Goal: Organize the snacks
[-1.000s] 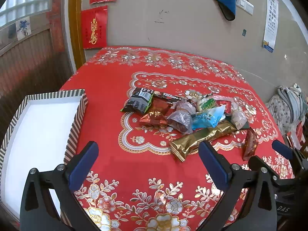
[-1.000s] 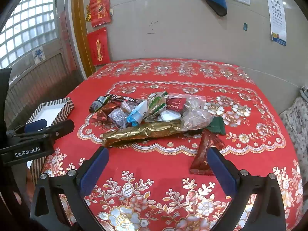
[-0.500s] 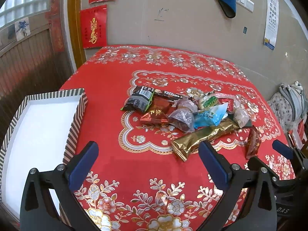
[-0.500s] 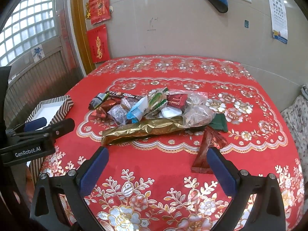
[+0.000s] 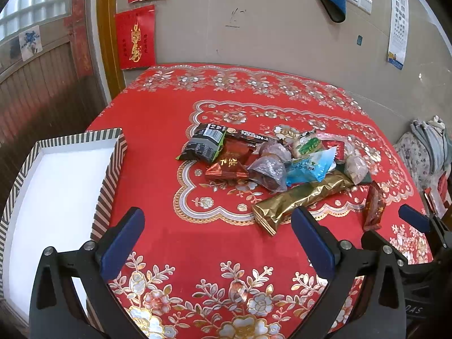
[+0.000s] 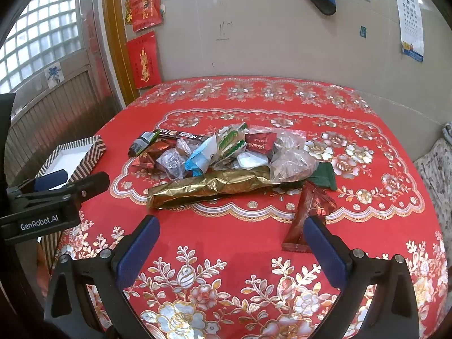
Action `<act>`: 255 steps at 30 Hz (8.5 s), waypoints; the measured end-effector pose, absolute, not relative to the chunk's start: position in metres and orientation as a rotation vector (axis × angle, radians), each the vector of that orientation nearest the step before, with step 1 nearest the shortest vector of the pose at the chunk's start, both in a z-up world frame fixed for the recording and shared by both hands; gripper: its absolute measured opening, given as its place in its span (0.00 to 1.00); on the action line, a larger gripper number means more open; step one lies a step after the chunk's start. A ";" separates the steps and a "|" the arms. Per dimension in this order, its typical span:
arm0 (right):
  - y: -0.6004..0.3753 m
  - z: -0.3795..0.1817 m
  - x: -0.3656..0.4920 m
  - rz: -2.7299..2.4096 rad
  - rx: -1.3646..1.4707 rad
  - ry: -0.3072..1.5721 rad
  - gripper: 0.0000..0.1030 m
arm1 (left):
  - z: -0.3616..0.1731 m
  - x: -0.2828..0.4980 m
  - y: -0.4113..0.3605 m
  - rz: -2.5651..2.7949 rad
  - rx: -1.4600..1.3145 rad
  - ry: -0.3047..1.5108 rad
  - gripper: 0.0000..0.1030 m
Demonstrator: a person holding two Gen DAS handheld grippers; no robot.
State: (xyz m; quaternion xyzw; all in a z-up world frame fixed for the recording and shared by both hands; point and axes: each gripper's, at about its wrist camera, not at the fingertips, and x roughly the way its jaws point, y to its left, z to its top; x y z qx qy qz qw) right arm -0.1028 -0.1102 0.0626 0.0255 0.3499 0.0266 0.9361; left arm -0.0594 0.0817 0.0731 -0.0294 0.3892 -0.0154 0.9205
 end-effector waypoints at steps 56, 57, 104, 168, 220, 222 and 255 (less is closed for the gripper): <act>-0.099 0.063 -0.056 0.073 0.015 0.764 0.99 | 0.045 0.098 0.117 -0.060 -0.111 1.097 1.00; -0.099 0.062 -0.055 0.072 0.015 0.766 0.99 | 0.042 0.101 0.118 -0.057 -0.101 1.103 1.00; -0.099 0.060 -0.019 0.254 0.202 0.751 0.28 | 0.044 0.084 0.143 -0.153 -0.115 1.066 0.34; 0.171 0.077 0.017 0.635 -0.079 0.761 0.29 | 0.051 0.008 0.346 0.214 -0.123 0.971 0.34; -0.032 0.075 -0.058 0.358 0.070 0.739 0.69 | 0.091 -0.013 0.179 0.046 0.011 0.893 0.75; -0.050 0.073 -0.060 0.331 0.081 0.743 0.70 | 0.090 -0.010 0.165 0.022 0.012 0.902 0.75; -0.101 0.056 -0.042 0.299 0.119 0.778 0.71 | 0.020 0.093 0.079 -0.140 -0.021 1.139 0.58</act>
